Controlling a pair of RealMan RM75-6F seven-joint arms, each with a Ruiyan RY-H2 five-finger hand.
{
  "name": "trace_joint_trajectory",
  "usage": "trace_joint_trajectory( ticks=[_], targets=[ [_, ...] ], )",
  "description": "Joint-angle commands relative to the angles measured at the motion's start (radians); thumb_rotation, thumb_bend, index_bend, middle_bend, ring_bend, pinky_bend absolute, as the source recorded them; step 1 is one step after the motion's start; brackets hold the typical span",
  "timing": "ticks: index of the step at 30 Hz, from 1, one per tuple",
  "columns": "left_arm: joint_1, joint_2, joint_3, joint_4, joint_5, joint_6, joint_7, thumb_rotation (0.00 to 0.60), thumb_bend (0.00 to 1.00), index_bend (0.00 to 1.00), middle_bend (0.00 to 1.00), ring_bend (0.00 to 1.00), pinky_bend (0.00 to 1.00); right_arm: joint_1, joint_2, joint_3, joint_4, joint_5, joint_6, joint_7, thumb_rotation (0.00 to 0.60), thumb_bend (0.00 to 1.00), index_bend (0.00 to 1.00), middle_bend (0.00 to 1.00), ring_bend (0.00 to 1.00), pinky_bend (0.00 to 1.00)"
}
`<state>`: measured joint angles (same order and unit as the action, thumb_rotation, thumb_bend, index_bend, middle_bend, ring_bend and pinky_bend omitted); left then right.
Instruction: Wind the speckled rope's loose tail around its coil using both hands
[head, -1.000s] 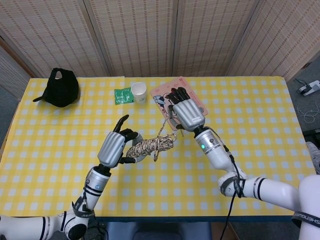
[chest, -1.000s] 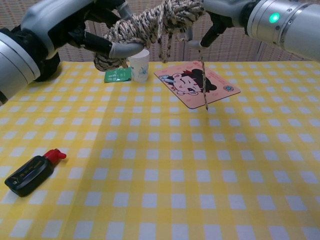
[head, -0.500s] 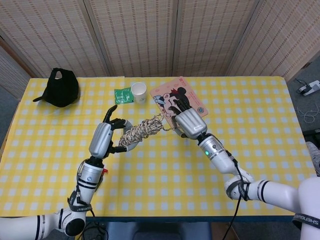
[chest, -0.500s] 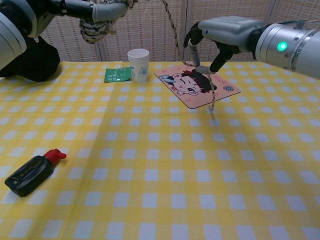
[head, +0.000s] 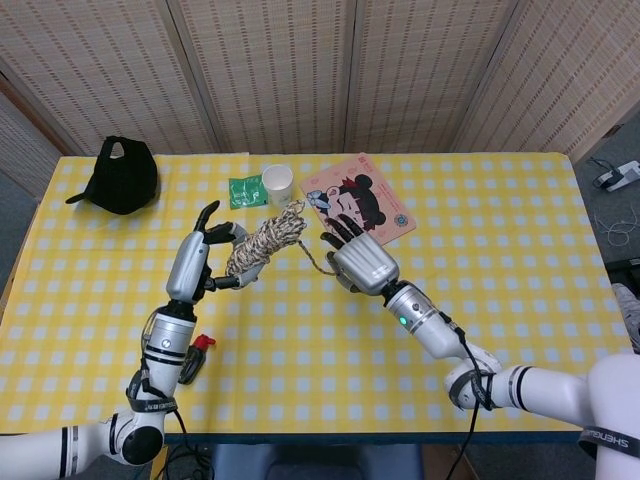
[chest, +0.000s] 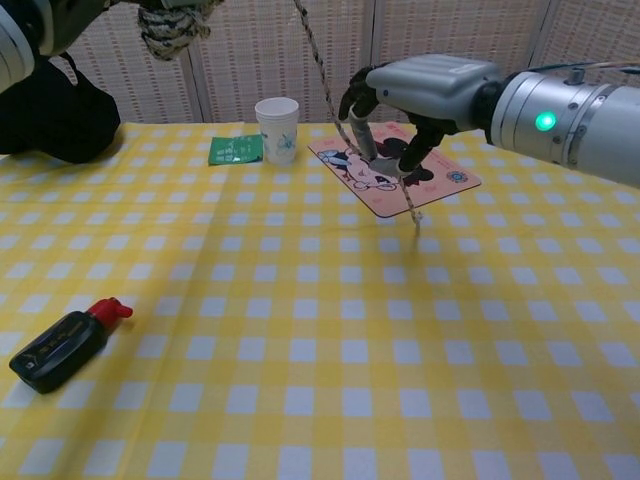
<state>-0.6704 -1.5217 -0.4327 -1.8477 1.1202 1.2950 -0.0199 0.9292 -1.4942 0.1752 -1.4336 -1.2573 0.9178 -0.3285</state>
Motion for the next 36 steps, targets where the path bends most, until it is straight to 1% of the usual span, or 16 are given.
trace_joint_trajectory(
  ticks=[1,7,10,15,19,23,30,33,36],
  targets=[
    [-0.013,-0.016,-0.006,0.029,-0.034,0.033,0.096,0.526,0.29,0.76,0.74,0.5,0.0,-0.006,-0.003,0.003,-0.019,-0.013,0.025,-0.011,0.6,0.56,0.64,0.2,0.0,0.0],
    [-0.032,-0.066,0.005,0.15,-0.014,0.11,0.236,0.526,0.29,0.76,0.74,0.5,0.0,-0.035,-0.017,0.007,-0.06,-0.025,0.101,-0.062,0.6,0.56,0.64,0.2,0.0,0.0],
    [-0.039,-0.089,0.007,0.205,-0.014,0.127,0.274,0.522,0.29,0.76,0.74,0.5,0.0,-0.046,-0.03,0.012,-0.075,-0.032,0.138,-0.089,0.6,0.56,0.64,0.2,0.0,0.0],
    [-0.043,-0.107,0.009,0.264,-0.014,0.146,0.323,0.523,0.29,0.76,0.75,0.5,0.0,-0.054,-0.052,0.032,-0.093,-0.052,0.192,-0.113,0.6,0.56,0.64,0.2,0.0,0.0],
    [-0.042,-0.106,0.011,0.284,-0.018,0.144,0.347,0.523,0.29,0.76,0.76,0.51,0.0,-0.048,-0.044,0.048,-0.116,-0.061,0.19,-0.112,0.6,0.57,0.64,0.2,0.0,0.0],
    [-0.041,-0.102,0.026,0.296,-0.014,0.134,0.376,0.522,0.29,0.76,0.76,0.51,0.0,-0.032,-0.028,0.069,-0.144,-0.06,0.172,-0.112,0.6,0.57,0.64,0.19,0.0,0.0],
    [-0.046,-0.115,0.078,0.321,0.025,0.124,0.44,0.526,0.29,0.76,0.76,0.51,0.0,0.005,-0.028,0.117,-0.183,-0.016,0.134,-0.126,0.6,0.57,0.64,0.19,0.0,0.0],
    [-0.044,-0.126,0.082,0.317,0.031,0.123,0.428,0.529,0.29,0.76,0.76,0.51,0.0,0.014,-0.033,0.124,-0.188,0.0,0.131,-0.148,0.6,0.57,0.64,0.19,0.0,0.0],
    [-0.036,-0.125,0.071,0.306,0.032,0.119,0.384,0.529,0.29,0.76,0.76,0.51,0.0,0.01,-0.033,0.119,-0.174,0.016,0.131,-0.155,0.6,0.57,0.64,0.19,0.0,0.0]
  ],
)
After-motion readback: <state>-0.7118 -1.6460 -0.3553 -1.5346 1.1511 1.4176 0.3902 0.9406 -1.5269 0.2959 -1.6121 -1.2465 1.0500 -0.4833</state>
